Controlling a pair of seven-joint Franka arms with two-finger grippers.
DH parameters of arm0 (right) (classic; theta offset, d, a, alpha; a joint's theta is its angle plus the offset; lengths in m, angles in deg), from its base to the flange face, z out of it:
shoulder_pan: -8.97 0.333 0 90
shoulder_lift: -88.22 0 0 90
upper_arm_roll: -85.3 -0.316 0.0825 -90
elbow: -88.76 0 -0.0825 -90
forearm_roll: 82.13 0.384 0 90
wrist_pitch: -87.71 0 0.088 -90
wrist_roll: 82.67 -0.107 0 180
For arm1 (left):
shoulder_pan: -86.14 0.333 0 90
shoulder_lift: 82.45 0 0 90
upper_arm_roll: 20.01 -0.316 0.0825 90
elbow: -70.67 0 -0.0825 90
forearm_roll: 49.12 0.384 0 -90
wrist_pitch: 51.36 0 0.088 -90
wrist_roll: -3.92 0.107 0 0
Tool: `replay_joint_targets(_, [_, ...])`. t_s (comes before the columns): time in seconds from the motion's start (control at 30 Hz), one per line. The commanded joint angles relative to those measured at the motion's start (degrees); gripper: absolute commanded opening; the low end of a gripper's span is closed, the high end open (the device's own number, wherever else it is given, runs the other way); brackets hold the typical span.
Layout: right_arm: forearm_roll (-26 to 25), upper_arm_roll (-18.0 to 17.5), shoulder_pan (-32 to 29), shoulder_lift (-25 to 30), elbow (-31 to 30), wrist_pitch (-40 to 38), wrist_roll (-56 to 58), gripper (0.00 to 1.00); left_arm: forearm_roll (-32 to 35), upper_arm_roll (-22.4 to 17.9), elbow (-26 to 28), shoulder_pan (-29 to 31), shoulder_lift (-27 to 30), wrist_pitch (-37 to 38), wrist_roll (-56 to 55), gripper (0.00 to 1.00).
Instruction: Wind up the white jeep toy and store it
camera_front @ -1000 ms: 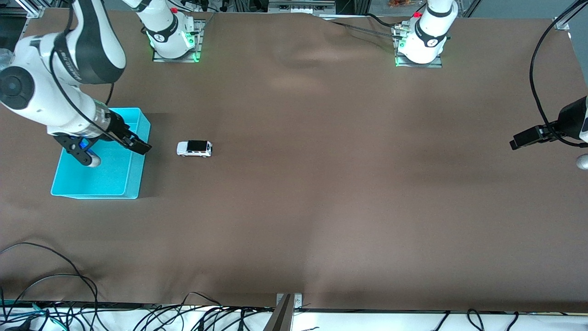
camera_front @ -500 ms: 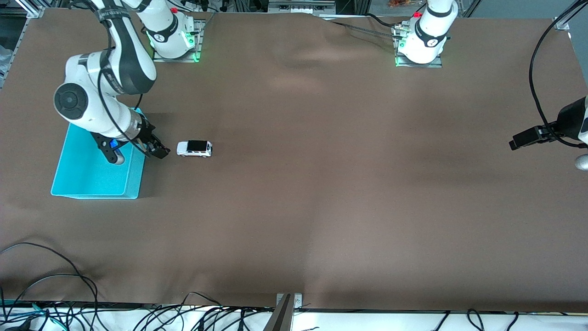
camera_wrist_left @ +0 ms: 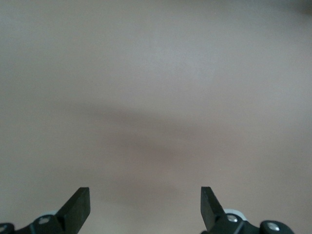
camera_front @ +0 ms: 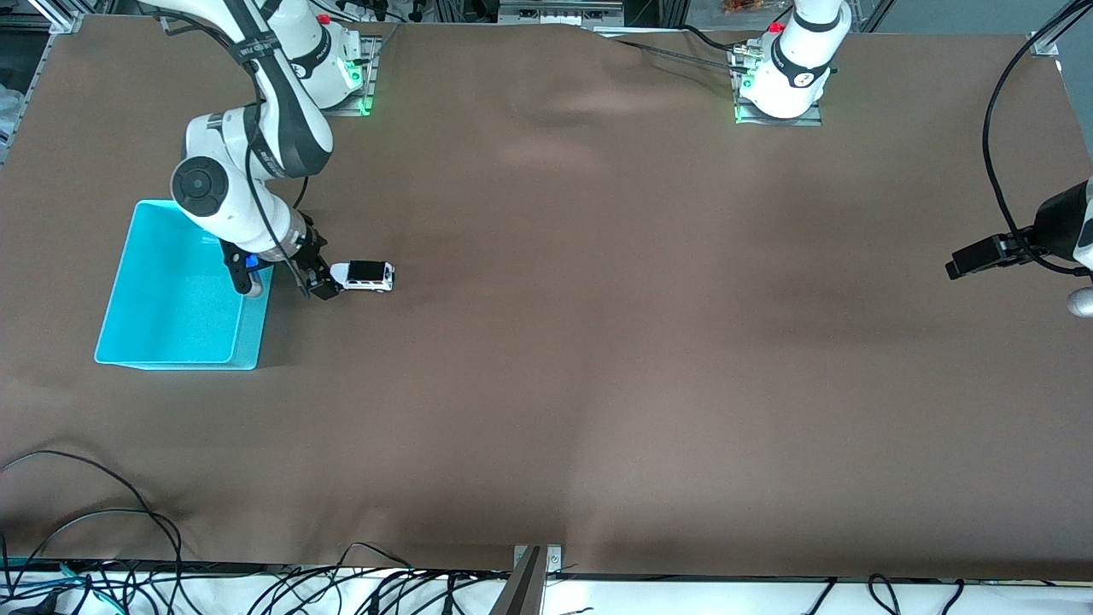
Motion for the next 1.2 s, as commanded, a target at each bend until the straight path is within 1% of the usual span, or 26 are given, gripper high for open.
replay_joint_targets(0.0, [-0.2,0.0,1.2,-1.1,-1.8,3.6,-4.8,1.0,-0.9,-0.1,-0.1,0.0,0.0,0.5,1.5,1.0])
replay_joint_targets(0.17, [-2.7,0.0,2.4,-2.9,-2.5,4.3,-8.0,1.0,-0.9,-0.1,-0.1,0.0,0.0,0.5,1.5,1.0])
replay_joint_targets(0.37, [-5.5,0.0,2.4,-4.4,-2.6,7.1,-14.0,1.0,-0.9,-0.1,-0.1,-0.1,0.0,0.5,1.5,1.0])
replay_joint_targets(0.9, [-6.7,0.0,3.7,-6.4,-2.6,7.6,-21.9,1.0,-0.9,-0.1,-0.1,-0.1,0.0,0.5,1.5,1.0])
replay_joint_targets(1.17, [-6.7,0.0,4.4,-7.5,-2.6,7.6,-23.3,1.0,-0.9,-0.1,-0.1,-0.2,0.0,0.5,1.5,1.0])
